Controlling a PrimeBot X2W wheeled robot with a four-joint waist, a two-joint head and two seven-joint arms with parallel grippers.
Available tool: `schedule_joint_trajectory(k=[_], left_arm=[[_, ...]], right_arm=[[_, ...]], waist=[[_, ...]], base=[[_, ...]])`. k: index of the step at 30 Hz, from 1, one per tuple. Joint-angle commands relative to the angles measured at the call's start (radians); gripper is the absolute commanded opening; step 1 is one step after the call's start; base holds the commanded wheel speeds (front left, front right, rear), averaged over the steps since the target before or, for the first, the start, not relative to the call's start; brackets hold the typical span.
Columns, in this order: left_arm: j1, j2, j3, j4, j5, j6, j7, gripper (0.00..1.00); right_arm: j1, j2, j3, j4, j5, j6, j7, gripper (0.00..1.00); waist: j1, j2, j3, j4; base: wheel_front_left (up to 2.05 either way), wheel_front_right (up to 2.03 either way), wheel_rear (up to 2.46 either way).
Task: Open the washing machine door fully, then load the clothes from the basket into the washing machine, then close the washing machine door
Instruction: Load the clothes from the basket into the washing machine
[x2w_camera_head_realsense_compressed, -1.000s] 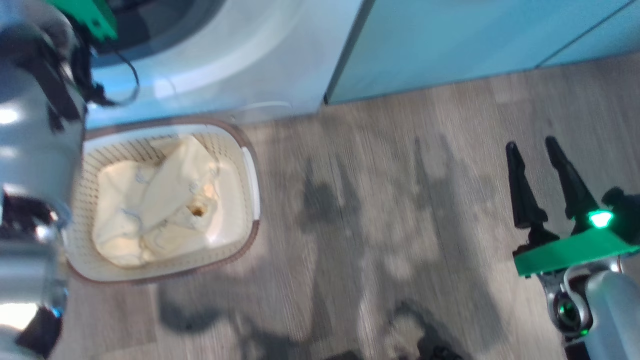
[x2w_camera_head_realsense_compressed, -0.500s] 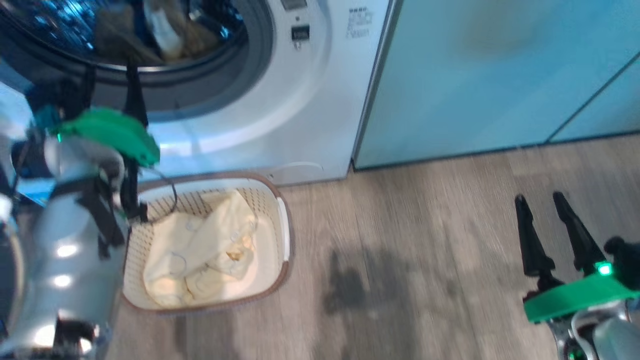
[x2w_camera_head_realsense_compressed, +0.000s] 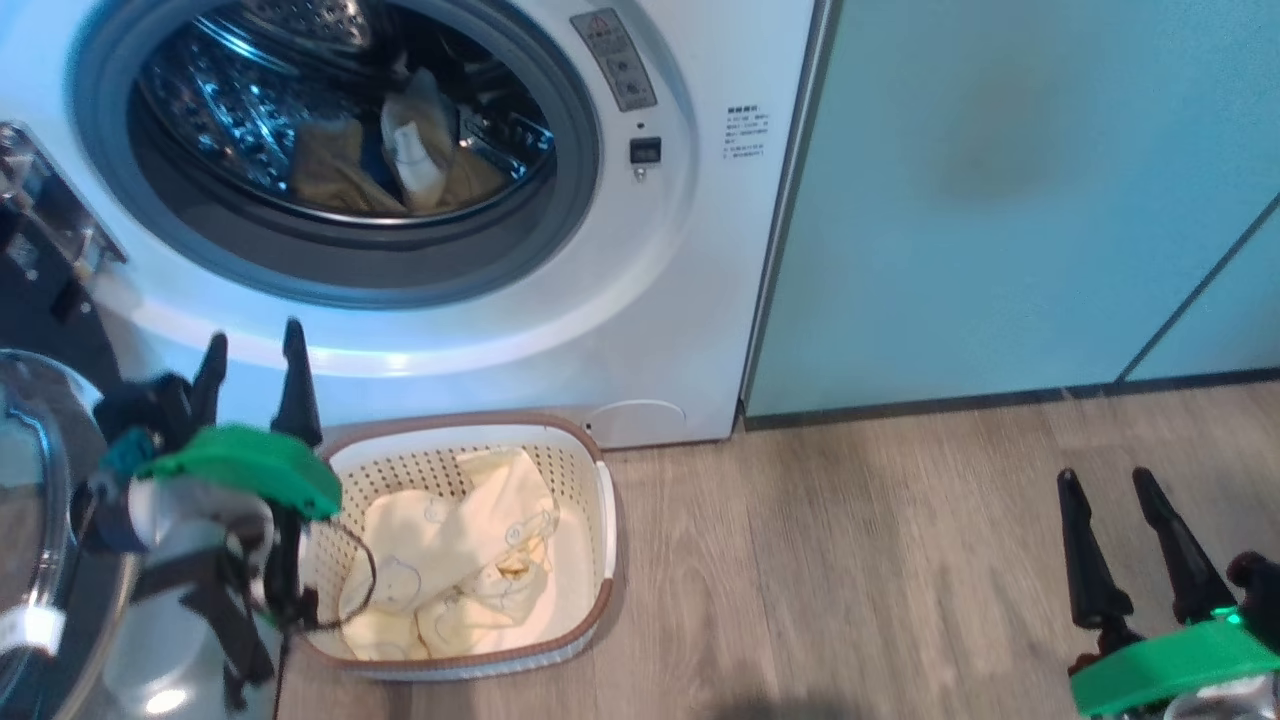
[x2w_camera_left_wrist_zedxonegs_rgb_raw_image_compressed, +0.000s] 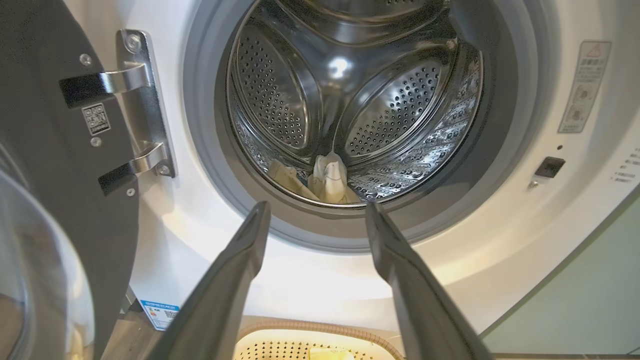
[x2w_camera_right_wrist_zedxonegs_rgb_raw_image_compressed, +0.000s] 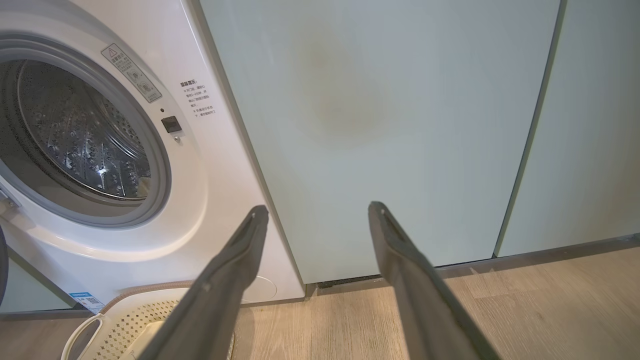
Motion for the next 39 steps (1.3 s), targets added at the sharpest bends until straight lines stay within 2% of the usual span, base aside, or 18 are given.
schedule_joint_trajectory(k=[1,14,20,27,39], left_arm=[[-0.01,0.023,0.04,-0.046,0.013,-0.006,-0.006,1.0],[0.193,-0.04,0.123,-0.171,0.036,-0.032,-0.006,1.0],[0.246,-0.056,0.111,-0.196,0.077,-0.039,-0.006,1.0],[0.273,-0.062,0.116,-0.195,0.077,-0.042,-0.006,1.0],[0.306,-0.058,0.069,-0.208,0.066,-0.044,-0.006,1.0]], right_arm=[[-0.01,-0.018,0.013,-0.037,-0.011,0.004,-0.01,1.0],[0.052,-0.014,-0.004,-0.052,-0.021,0.004,-0.01,1.0],[0.062,-0.003,-0.009,-0.054,-0.022,0.004,-0.01,1.0],[0.067,-0.002,-0.012,-0.057,-0.022,0.004,-0.01,1.0],[0.072,0.002,-0.023,-0.061,-0.024,0.004,-0.01,1.0]], waist=[[0.0001,-0.0001,-0.016,0.008],[0.0001,-0.0001,-0.088,0.032],[0.0001,-0.0001,-0.095,0.043],[0.0001,-0.0001,-0.102,0.042],[0.0001,-0.0001,-0.109,0.041]], base=[[0.0,0.0,0.0],[0.0,0.0,0.0],[0.0,0.0,0.0],[0.0,0.0,0.0],[0.0,0.0,0.0]])
